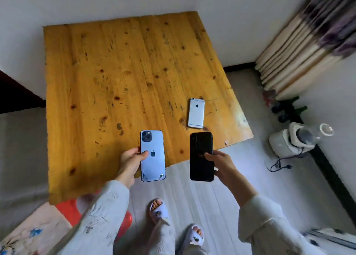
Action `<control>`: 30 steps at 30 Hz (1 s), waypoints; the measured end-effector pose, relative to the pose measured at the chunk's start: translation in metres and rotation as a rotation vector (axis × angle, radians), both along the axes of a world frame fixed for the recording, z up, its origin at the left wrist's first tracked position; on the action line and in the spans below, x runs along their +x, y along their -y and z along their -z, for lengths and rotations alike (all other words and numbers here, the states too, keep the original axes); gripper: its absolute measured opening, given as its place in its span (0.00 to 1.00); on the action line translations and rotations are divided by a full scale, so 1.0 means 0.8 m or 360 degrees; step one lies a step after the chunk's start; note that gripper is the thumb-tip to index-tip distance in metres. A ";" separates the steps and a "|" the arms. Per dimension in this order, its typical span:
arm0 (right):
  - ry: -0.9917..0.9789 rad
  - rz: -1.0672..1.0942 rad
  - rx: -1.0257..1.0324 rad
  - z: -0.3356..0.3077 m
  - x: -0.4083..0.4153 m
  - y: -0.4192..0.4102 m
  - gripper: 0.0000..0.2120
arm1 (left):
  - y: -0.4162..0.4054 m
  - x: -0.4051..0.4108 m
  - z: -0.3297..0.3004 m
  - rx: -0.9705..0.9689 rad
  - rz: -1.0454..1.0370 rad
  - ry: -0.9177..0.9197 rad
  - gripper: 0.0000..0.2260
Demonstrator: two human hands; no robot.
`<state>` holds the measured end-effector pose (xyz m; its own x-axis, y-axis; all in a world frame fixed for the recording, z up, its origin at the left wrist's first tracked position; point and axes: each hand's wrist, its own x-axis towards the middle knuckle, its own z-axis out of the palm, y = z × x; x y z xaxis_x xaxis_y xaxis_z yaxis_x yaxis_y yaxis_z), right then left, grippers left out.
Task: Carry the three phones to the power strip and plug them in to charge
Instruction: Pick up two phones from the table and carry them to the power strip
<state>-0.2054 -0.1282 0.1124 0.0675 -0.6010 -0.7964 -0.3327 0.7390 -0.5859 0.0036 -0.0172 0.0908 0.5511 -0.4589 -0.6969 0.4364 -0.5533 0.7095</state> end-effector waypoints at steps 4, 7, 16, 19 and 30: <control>0.0178 0.0248 -0.0153 -0.050 -0.100 -0.014 0.09 | 0.039 -0.081 -0.045 -0.0163 0.0214 -0.0025 0.10; 0.0287 0.0498 -0.0301 -0.085 -0.189 -0.037 0.04 | 0.056 -0.169 -0.079 -0.0300 0.0459 -0.0046 0.09; 0.0250 0.1169 -0.0702 -0.155 -0.531 -0.213 0.06 | 0.024 -0.525 -0.151 -0.0592 0.1426 -0.0194 0.10; 0.0176 0.1489 -0.0801 -0.170 -0.640 -0.295 0.06 | 0.001 -0.660 -0.175 -0.0703 0.1770 -0.0185 0.09; -0.0103 0.2749 -0.1139 -0.196 -0.917 -0.602 0.04 | -0.188 -1.100 -0.224 -0.0796 0.2946 -0.0511 0.07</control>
